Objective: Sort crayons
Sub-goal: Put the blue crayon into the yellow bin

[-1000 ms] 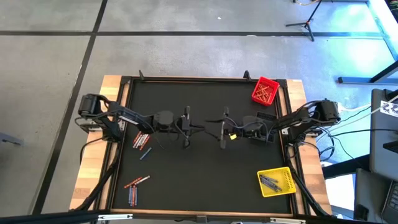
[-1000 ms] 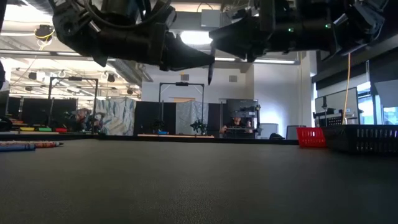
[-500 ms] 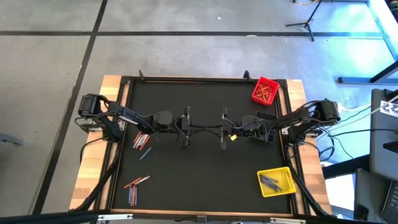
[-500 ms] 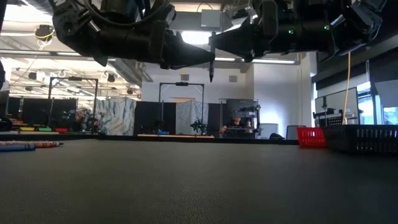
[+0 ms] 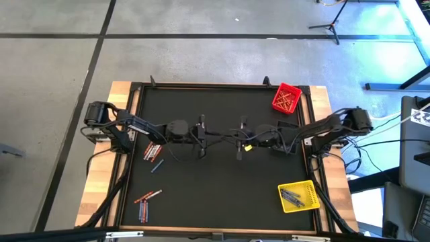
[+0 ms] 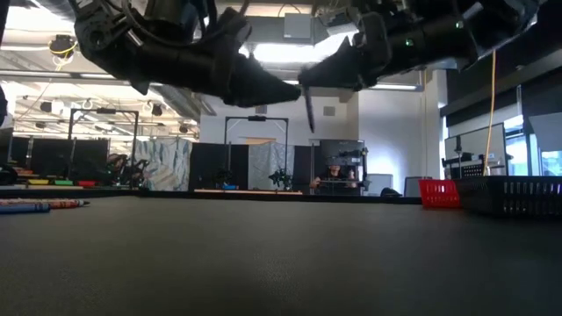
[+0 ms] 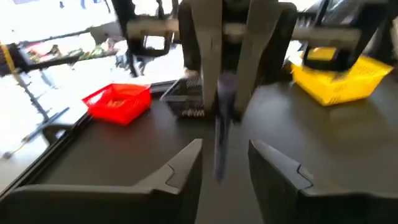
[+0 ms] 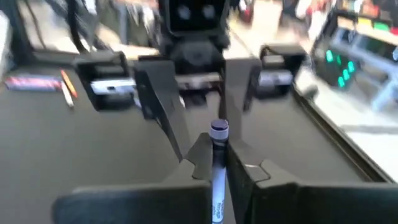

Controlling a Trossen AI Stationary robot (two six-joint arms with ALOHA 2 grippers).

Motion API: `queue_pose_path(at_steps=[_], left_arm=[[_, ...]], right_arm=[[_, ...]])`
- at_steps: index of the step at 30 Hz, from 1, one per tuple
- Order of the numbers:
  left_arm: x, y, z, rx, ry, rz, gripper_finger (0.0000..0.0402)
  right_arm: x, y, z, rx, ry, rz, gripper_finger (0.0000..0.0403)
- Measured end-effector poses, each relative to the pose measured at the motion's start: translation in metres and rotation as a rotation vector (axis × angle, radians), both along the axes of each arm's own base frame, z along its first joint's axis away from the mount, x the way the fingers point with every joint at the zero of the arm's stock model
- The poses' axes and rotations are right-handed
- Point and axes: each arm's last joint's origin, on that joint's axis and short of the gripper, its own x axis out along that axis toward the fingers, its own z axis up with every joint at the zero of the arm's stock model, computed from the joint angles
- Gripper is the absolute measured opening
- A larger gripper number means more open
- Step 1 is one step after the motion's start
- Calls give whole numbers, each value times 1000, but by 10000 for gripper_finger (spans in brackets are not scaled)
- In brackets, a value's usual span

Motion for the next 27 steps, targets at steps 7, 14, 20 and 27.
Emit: queue_pose_path(at_steps=[7, 14, 20, 27], left_arm=[[-1, 2, -3, 46, 42, 34, 126], [-1, 1, -5, 75, 61, 28, 127], [-1, 1, -2, 75, 33, 29, 127], [0, 1, -1, 68, 19, 30, 127]], right_arm=[[-24, 4, 28, 83, 221, -75, 23], [-65, 35, 44, 239, 448, 75, 14], [-100, 62, 48, 462, 625, 73, 25], [-130, 98, 46, 691, 789, 64, 27]])
